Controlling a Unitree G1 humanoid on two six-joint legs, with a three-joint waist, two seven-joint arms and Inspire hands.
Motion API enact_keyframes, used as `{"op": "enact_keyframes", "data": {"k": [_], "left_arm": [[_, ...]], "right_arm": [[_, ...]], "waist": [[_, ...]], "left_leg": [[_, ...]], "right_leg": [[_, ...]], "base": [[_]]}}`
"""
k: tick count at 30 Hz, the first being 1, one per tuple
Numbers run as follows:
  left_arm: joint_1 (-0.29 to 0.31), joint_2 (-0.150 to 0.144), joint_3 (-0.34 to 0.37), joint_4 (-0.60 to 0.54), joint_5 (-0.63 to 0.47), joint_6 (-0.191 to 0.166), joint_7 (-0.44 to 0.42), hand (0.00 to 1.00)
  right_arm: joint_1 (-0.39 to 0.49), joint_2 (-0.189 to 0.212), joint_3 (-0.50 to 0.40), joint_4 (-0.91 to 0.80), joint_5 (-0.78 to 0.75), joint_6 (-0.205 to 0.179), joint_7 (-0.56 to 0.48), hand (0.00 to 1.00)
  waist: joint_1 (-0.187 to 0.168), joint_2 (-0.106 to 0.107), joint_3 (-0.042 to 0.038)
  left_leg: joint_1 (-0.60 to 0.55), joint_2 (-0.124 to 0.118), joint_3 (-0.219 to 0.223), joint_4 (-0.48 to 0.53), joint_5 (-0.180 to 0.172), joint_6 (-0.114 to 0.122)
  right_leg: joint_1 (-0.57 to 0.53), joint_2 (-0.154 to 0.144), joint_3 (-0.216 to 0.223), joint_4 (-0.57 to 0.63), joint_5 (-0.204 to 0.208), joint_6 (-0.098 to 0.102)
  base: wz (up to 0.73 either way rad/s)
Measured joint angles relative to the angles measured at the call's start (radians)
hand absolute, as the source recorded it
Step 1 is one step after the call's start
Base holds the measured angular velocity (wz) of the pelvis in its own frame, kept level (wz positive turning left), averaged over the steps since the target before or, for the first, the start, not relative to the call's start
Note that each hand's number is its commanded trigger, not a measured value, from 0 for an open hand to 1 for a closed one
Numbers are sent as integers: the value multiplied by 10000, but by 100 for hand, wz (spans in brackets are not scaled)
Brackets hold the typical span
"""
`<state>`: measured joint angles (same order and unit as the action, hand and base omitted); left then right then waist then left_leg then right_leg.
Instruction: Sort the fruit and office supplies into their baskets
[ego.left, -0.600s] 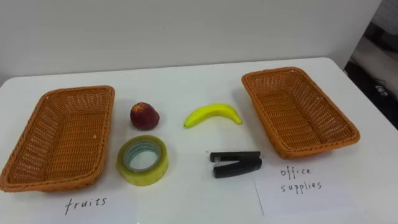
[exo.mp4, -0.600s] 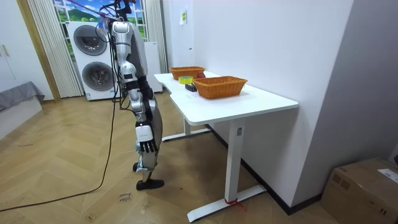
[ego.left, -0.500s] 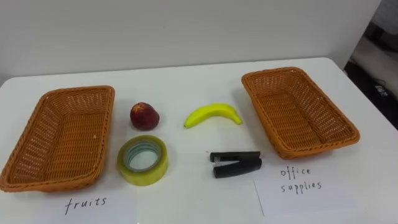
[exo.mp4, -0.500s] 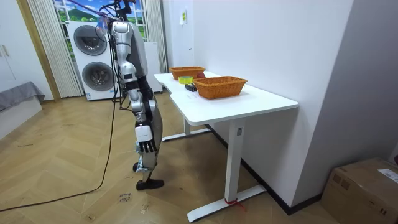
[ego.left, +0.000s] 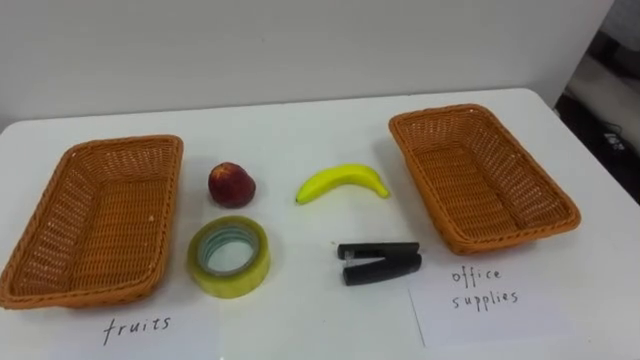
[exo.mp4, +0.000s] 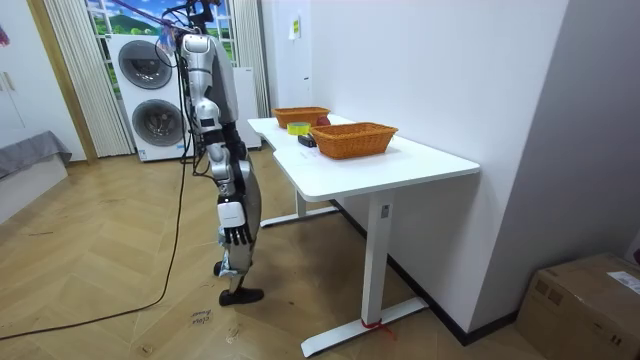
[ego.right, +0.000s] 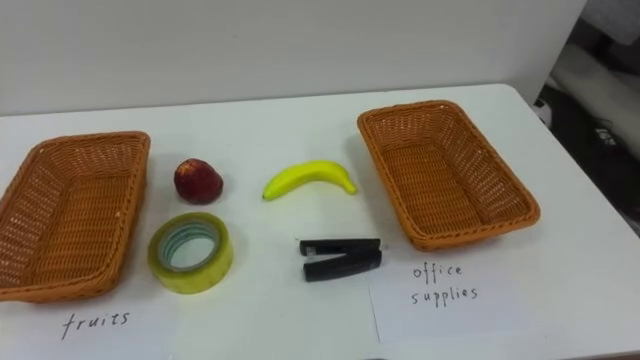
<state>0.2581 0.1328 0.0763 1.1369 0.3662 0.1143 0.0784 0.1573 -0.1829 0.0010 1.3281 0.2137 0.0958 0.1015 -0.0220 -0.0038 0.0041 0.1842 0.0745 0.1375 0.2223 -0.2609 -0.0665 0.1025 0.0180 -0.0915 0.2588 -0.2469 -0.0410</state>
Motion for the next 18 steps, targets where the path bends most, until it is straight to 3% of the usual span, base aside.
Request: {"op": "enact_keyframes", "data": {"k": [4, 7, 12, 18], "left_arm": [[-42, 2, 58, -53, -2, -15, 118, 0], [-32, -5, 578, -214, -3, -92, 202, 0], [191, 34, 1104, -598, -11, -338, 267, 0], [381, 125, 1179, -642, -12, -667, 410, 0]], "right_arm": [[54, 7, -65, -1, 661, 15, -179, 0], [212, 12, -678, -13, 1351, -7, -173, 0], [329, -2, -1552, -172, 2985, -355, -350, 0], [344, -28, -1823, -342, 4451, -612, -619, 0]], "waist": [[-31, 4, -1], [-26, -9, -1], [-112, -89, 7], [-154, -345, 3]], "left_leg": [[5, -3, 0, -9, 0, 0], [7, -6, 3, -22, 0, 0], [20, -6, 10, -30, 0, 0], [15, -6, -12, -53, 0, 0]], "right_leg": [[1, -64, -25, -6, -6, -5], [8, -68, -61, -4, -7, -4], [6, -63, -86, 6, -6, -4], [0, -66, -44, -27, -4, -2]], "base": [[0], [0], [0], [0]]}}
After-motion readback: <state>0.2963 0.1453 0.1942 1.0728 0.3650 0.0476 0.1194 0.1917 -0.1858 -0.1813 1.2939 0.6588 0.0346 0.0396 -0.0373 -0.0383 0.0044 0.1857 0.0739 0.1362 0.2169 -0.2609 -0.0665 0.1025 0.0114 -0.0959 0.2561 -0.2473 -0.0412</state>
